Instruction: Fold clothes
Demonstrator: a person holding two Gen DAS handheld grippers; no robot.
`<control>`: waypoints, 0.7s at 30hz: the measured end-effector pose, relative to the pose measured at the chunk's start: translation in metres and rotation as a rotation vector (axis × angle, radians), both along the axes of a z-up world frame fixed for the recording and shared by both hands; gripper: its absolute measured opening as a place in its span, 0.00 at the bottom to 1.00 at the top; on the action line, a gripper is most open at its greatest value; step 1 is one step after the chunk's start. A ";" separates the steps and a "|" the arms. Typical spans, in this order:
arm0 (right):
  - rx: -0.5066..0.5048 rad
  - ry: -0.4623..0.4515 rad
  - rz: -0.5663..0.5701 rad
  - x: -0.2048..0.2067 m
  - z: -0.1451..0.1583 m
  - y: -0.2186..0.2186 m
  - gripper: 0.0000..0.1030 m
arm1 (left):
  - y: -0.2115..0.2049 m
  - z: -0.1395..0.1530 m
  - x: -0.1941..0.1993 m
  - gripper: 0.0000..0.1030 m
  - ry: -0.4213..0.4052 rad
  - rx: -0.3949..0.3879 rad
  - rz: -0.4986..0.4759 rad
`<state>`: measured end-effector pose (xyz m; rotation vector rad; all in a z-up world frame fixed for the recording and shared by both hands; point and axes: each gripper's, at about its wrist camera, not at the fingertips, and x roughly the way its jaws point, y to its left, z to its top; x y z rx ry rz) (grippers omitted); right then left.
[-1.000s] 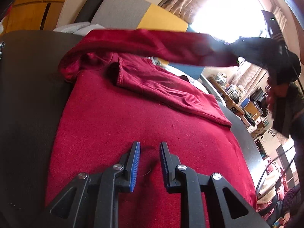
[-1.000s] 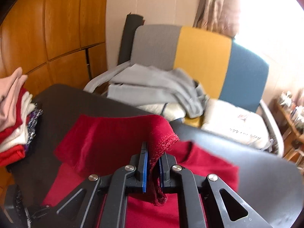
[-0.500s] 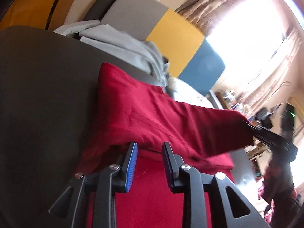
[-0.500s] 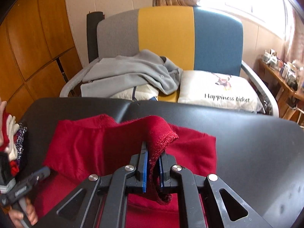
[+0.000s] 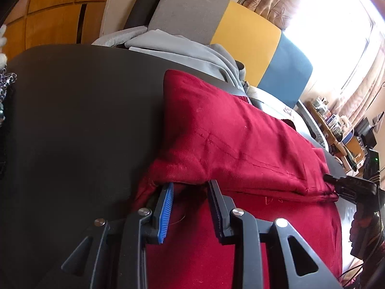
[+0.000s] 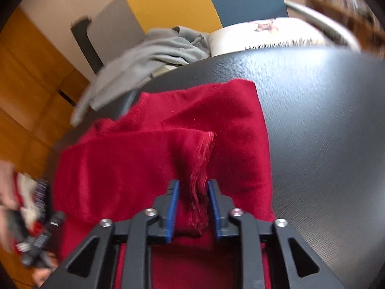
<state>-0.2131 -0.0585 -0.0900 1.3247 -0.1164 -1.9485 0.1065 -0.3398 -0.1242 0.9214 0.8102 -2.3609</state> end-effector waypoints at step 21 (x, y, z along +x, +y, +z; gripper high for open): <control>0.188 0.197 0.099 0.038 0.009 0.010 0.05 | 0.002 0.014 -0.035 0.30 -0.098 -0.157 -0.147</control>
